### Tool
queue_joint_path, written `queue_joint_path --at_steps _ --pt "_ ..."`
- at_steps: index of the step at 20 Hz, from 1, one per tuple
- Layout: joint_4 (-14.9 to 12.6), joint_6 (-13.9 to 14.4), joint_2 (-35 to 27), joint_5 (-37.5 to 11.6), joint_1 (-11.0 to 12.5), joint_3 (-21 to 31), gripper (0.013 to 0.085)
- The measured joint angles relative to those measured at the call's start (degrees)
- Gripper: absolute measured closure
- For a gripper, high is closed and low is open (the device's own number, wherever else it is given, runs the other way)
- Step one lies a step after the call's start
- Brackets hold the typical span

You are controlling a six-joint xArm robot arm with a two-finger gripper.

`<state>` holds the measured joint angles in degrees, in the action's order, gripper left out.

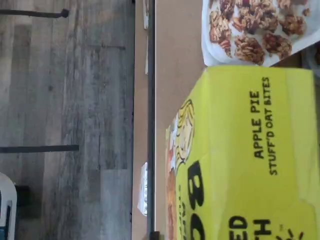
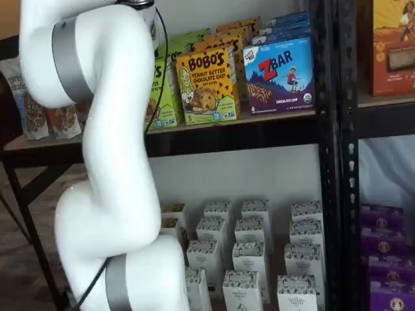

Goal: Pick the green box on the top shelf, the fourth from the left

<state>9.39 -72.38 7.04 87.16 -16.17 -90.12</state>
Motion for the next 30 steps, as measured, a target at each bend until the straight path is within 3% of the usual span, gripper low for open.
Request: queue_joint_path --at_steps 30 --pt "-0.2 0.2 0.3 -1.5 -0.2 0.9 0.045"
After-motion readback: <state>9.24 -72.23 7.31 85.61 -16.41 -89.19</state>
